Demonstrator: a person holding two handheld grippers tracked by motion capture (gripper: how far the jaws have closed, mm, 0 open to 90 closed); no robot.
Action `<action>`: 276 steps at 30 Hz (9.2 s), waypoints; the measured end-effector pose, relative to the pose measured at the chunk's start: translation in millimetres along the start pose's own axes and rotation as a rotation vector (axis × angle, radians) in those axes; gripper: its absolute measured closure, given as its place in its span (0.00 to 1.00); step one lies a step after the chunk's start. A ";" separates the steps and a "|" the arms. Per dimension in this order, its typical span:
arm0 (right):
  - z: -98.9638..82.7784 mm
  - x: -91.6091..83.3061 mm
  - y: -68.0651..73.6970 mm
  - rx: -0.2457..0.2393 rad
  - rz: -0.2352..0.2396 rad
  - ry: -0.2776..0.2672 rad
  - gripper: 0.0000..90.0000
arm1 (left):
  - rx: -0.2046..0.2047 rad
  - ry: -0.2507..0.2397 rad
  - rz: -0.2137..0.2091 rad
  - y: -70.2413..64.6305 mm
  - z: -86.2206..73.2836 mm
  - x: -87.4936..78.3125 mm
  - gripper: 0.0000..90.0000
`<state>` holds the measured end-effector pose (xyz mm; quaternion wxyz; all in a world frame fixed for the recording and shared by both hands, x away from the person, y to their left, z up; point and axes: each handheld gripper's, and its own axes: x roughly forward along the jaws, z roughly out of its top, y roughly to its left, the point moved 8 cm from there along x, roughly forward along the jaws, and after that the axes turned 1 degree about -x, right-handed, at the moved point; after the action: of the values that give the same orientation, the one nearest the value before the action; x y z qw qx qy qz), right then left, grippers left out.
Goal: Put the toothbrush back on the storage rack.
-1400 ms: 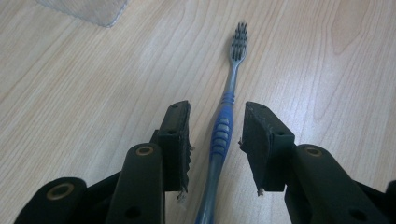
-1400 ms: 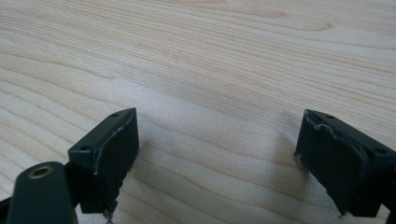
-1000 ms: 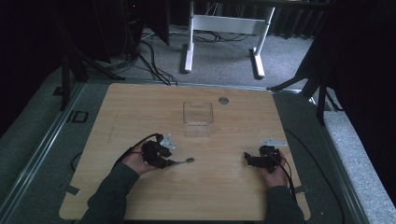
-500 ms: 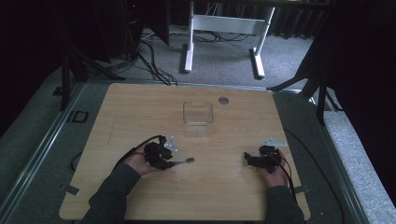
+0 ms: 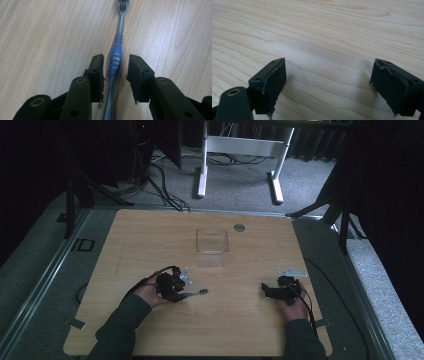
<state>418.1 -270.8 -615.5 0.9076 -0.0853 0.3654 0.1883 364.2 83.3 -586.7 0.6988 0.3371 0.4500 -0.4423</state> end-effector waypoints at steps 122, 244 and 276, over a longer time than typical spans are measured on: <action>-0.1 -0.1 0.1 0.002 0.000 0.001 0.14 | -0.164 -0.040 0.099 34.3 24.9 -26.4 0.87; 0.1 0.0 0.0 0.001 0.000 -0.001 0.14 | -0.348 -0.431 0.200 49.3 68.1 -58.5 0.87; 0.1 0.0 -0.1 0.000 -0.001 0.000 0.14 | -0.367 -0.538 0.177 51.4 75.6 -68.7 0.87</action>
<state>418.2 -270.9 -615.4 0.9077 -0.0856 0.3652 0.1881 422.5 58.9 -491.5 0.8771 0.1148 0.2906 -0.3647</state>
